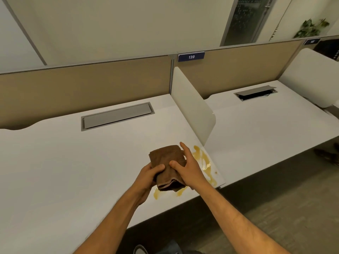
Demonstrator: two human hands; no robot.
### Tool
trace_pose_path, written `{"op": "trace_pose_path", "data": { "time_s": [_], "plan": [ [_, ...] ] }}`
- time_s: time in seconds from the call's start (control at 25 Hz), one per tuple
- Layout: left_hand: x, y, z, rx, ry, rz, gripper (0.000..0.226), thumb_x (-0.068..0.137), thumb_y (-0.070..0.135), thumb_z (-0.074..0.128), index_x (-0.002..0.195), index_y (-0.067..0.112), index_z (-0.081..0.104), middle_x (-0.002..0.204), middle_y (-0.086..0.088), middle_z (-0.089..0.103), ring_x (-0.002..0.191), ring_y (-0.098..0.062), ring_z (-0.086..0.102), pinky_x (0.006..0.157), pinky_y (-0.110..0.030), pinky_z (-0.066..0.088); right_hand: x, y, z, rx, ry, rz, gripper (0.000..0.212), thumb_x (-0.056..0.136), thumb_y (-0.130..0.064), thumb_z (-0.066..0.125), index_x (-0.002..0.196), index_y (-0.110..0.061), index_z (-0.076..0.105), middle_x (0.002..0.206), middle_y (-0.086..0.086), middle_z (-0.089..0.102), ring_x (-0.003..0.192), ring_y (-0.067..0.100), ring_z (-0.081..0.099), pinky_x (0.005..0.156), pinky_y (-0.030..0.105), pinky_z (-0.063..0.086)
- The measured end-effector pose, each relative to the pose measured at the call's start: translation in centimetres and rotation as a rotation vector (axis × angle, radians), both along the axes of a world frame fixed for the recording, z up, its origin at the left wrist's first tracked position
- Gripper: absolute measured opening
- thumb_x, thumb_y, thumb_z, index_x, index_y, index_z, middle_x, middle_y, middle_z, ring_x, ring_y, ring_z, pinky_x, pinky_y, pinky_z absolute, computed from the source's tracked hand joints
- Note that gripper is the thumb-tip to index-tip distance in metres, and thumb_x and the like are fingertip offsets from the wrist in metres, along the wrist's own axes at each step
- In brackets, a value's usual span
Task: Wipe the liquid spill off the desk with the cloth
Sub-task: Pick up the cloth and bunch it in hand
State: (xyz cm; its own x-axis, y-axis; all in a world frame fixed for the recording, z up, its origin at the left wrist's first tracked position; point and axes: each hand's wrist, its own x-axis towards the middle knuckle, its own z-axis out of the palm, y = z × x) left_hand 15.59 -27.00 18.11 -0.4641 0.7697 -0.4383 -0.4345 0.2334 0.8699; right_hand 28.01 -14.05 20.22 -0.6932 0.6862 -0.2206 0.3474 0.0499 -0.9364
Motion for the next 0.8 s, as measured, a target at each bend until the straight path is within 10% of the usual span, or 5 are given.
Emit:
{"op": "trace_pose_path", "data": {
  "time_s": [0.2,0.36,0.64,0.8],
  "plan": [
    [4.8,2.1,0.0,-0.025,0.29,0.075,0.024,0.093,0.032,0.078,0.115,0.038,0.069,0.104,0.013,0.079,0.095,-0.013,0.078,0.073,-0.024,0.063,2.8,0.0,-1.3,-0.175,-0.007,0.068,0.089,0.086,-0.067,0.058,0.159,-0.041,0.014,0.159,-0.01,0.032,0.132,0.01,0.044,0.086,0.012,0.045],
    [9.3,3.2,0.2,-0.116,0.557,0.025,0.024,0.092,0.026,0.074,0.115,0.03,0.07,0.106,0.007,0.075,0.093,-0.01,0.075,0.077,-0.027,0.065,4.5,-1.3,-3.6,-0.589,0.173,-0.136,0.076,0.085,-0.056,0.07,0.152,-0.044,0.036,0.138,-0.003,0.064,0.118,0.02,0.067,0.086,0.043,0.062],
    [8.9,0.3,0.0,-0.038,0.512,-0.24,0.036,0.092,0.022,0.069,0.125,0.036,0.072,0.125,0.016,0.072,0.116,0.005,0.066,0.086,-0.016,0.058,8.2,-0.2,-5.0,-0.854,0.197,-0.332,0.037,0.099,-0.036,0.059,0.133,-0.021,0.061,0.118,0.014,0.075,0.107,0.032,0.073,0.091,0.047,0.057],
    [6.2,-1.0,-1.1,-0.102,0.733,-0.28,0.033,0.1,0.02,0.067,0.129,0.036,0.067,0.133,0.014,0.069,0.121,-0.004,0.065,0.108,-0.032,0.054,9.0,-0.9,-4.9,-0.846,0.187,-0.462,0.037,0.1,-0.031,0.06,0.135,-0.018,0.059,0.121,0.014,0.073,0.111,0.034,0.071,0.094,0.047,0.056]
  ]
}}
